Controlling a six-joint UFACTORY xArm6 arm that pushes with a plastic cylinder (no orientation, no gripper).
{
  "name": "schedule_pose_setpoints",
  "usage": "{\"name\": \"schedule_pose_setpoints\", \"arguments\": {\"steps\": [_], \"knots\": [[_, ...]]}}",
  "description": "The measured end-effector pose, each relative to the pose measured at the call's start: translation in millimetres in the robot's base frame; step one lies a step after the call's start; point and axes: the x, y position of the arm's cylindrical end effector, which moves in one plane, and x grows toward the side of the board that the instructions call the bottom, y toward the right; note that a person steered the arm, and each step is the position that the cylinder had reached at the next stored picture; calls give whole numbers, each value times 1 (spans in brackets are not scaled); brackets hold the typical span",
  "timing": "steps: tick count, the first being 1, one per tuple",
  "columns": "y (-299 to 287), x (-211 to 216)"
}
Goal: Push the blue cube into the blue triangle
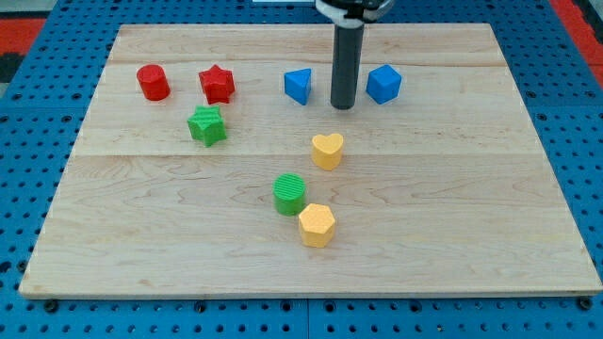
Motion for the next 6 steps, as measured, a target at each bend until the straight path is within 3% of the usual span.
{"name": "schedule_pose_setpoints", "arguments": {"steps": [2, 3, 4, 6], "knots": [[11, -62], [89, -58], [96, -41], [-31, 20]]}}
